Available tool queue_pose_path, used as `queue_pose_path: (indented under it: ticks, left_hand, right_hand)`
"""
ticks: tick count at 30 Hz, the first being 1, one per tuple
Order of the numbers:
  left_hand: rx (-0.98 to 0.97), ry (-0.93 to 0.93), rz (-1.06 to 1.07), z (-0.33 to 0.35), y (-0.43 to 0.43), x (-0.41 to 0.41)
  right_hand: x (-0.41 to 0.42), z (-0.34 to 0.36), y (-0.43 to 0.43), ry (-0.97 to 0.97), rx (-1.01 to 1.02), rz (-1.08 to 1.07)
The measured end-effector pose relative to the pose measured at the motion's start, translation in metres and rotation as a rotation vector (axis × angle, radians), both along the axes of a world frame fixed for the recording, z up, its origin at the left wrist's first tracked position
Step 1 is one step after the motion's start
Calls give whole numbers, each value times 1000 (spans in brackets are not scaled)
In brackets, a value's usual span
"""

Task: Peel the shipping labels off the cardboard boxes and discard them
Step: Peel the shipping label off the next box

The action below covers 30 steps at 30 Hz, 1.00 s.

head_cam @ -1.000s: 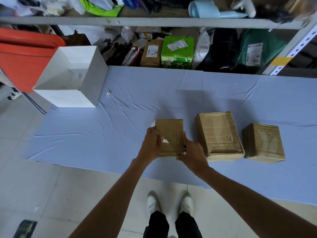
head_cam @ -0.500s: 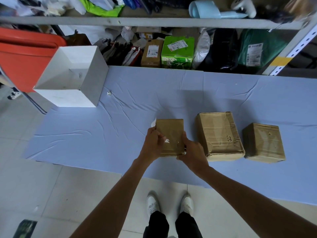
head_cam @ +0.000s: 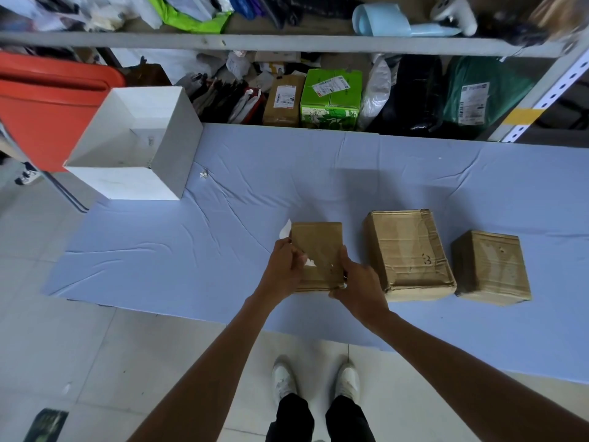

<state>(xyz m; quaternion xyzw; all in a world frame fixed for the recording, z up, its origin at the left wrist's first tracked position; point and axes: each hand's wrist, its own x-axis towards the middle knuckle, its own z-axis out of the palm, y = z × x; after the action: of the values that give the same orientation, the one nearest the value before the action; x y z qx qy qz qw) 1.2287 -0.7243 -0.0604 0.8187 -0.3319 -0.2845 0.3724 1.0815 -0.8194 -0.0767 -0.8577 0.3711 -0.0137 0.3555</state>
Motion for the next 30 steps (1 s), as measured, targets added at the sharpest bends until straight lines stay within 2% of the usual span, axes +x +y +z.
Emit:
queue_pose_path:
  ticks: [30]
  left_hand:
    - [-10, -68, -33, 6, -5, 1]
  right_hand:
    - [5, 5, -3, -28, 18, -8]
